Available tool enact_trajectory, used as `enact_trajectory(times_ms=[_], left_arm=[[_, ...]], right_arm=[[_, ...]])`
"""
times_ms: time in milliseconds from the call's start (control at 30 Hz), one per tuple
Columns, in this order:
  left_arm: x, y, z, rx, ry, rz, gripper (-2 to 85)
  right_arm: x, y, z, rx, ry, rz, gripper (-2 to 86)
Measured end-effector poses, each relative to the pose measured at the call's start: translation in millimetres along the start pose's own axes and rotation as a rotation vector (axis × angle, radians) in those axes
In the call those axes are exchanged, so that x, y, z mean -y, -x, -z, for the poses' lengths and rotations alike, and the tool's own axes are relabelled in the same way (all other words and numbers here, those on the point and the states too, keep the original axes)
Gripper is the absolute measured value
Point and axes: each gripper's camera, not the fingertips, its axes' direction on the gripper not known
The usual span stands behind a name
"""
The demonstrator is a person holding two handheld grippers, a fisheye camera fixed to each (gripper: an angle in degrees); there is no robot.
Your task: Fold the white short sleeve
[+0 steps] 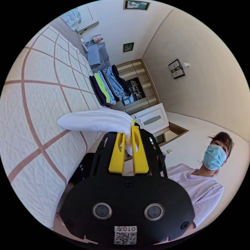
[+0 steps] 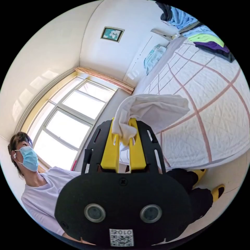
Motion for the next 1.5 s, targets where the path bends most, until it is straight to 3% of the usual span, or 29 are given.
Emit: enact_trajectory(times_ms=[233, 467, 567, 700, 767, 833, 900, 1000, 1067, 1167, 1267, 1500], left_arm=[[-117.0, -117.1, 137.5, 0.145, -0.086, -0.157, 7.6], [-234.9, -148.9, 263.0, 0.243, -0.296, -0.055, 7.5], [-214.3, -188.9, 302.0, 0.328, -0.3, -0.135, 7.5], [-171.6, -266.7, 329.1, 0.487, -0.221, -0.333, 7.4], [-158.2, -283.5, 335.4, 0.543, -0.181, -0.377, 7.2], [-157.1, -267.9, 338.0, 0.607, -0.174, -0.318, 7.0], [-162.4, -226.9, 339.3, 0.711, -0.158, -0.17, 6.6], [-185.0, -132.9, 328.9, 0.848, -0.114, 0.08, 5.8], [-209.3, -73.2, 311.0, 0.895, -0.092, 0.214, 5.1], [-235.7, -64.7, 314.7, 0.779, -0.248, 0.176, 3.9], [-241.8, -70.7, 331.7, 0.683, -0.285, 0.176, 2.5], [-216.1, -107.9, 317.7, 0.901, -0.199, 0.139, 2.1]], right_arm=[[-23.7, 92.9, -111.9, 0.144, 0.278, 0.107, 7.1], [-51.1, 125.3, -266.5, 0.303, 0.554, -0.006, 7.1], [-25.6, 165.0, -310.1, 0.385, 0.539, 0.055, 7.1], [4.4, 247.2, -327.7, 0.443, 0.391, 0.398, 7.2], [2.6, 255.5, -336.1, 0.446, 0.346, 0.412, 7.3], [-10.0, 245.4, -351.8, 0.374, 0.323, 0.37, 7.4], [-39.1, 205.5, -389.9, 0.16, 0.371, 0.266, 7.5], [-78.4, 134.3, -433.6, 0.043, 0.537, -0.023, 7.5], [-96.2, 120.2, -435.4, -0.01, 0.545, -0.087, 7.6], [-98.7, 130.1, -428.5, 0.03, 0.535, -0.091, 7.8], [-93.4, 148.1, -430.5, 0.017, 0.588, -0.071, 7.8], [-121.9, 184.0, -434.5, 0.07, 0.556, -0.152, 7.4]])
